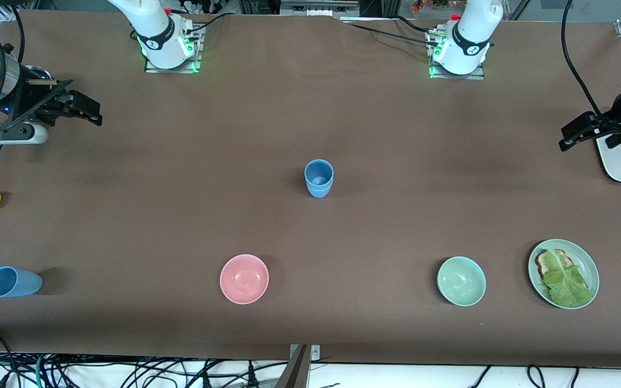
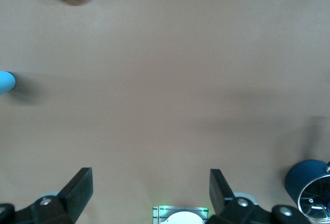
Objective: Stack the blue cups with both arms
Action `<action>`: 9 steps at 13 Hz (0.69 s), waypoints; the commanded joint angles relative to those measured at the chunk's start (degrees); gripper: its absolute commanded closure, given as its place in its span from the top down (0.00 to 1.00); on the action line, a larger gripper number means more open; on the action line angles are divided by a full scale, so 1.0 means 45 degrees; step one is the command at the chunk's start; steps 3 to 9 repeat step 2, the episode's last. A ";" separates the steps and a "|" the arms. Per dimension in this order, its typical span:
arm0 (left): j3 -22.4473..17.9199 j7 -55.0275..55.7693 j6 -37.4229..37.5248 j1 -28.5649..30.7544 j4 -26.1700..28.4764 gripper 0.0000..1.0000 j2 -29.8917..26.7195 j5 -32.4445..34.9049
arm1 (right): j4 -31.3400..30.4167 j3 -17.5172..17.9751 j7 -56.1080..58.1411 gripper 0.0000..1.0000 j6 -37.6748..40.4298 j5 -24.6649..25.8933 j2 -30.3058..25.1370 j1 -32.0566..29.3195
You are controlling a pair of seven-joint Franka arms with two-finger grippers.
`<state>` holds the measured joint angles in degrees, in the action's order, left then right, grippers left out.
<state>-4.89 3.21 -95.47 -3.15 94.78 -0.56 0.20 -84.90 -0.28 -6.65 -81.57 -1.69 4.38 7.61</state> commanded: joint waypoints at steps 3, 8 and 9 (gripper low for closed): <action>-0.0007 -0.0420 0.0044 -0.0022 -0.0125 0.99 0.0006 -0.0240 | -0.0118 0.0004 -0.0086 1.00 0.0020 0.0122 -0.0173 0.0047; -0.0007 -0.0420 0.0044 -0.0022 -0.0125 0.99 0.0006 -0.0240 | -0.0118 0.0004 -0.0086 1.00 0.0020 0.0122 -0.0173 0.0047; -0.0007 -0.0420 0.0044 -0.0022 -0.0125 0.99 0.0006 -0.0240 | -0.0118 0.0004 -0.0086 1.00 0.0020 0.0122 -0.0173 0.0047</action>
